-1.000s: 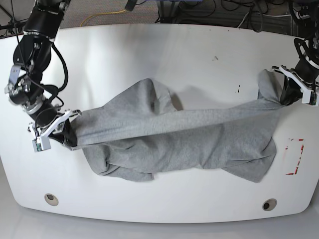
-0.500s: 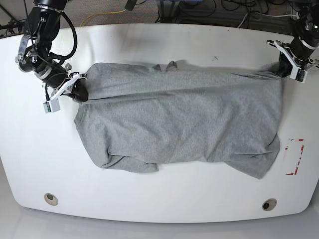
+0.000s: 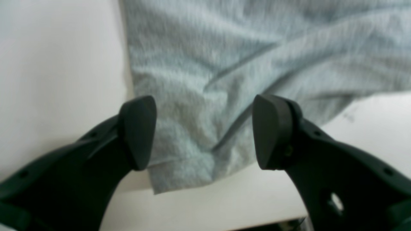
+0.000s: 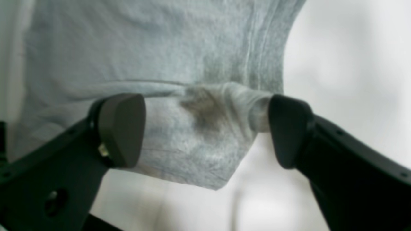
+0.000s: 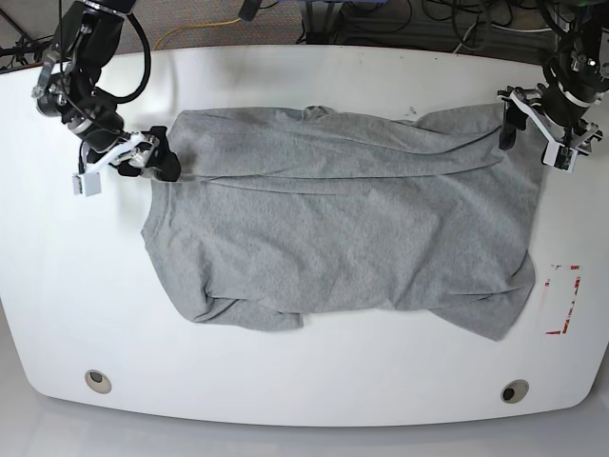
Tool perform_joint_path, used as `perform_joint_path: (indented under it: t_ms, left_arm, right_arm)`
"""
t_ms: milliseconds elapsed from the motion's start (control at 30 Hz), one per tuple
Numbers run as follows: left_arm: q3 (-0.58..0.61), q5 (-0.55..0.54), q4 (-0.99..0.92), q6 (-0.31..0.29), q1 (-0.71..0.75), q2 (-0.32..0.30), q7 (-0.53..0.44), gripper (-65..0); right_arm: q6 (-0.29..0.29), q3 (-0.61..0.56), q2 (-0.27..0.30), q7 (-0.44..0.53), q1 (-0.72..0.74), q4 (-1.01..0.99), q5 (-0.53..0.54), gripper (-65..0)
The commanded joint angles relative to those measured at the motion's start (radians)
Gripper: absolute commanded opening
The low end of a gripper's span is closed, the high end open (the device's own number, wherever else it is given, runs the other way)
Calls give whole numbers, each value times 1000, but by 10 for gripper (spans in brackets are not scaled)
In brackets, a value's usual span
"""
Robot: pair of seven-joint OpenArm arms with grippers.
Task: Fold the T-shirt properly
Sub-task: 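Lay the shirt flat, dragging both grippers apart, then release, then regrasp the shirt edge with both grippers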
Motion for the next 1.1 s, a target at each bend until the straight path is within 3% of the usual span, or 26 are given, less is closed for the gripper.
perform_joint_path:
  t_ms: [0,167,400,667,867,1067]
  left_arm:
    - [-32,-4,12,3,4,8,-16,-212]
    - [-129,-4,9,-6,4,99,-15,-211]
    - [-293,-4,9,-149,-37,251,-7,-208]
    - [-529,1,6,-163,-181,409,209,-110]
    - [-667,2,5,-164,-296,458,381,-57]
    - [-699,-2,-9,-164,-335,484,432,-53]
  right_arm:
    - [6,36,6,15,-11,16,19,-84]
    - [6,74,-31,15,-51,-28,24,-113]
    - [4,76,-73,15,-92,-73,18,-119]
    - [-2,32,-119,15,-106,-74,-2,-119]
    - [-2,-8,-177,15,-89,-74,-64,-119]
    - [-2,-15,-211,15,-84,-74,-111,-119]
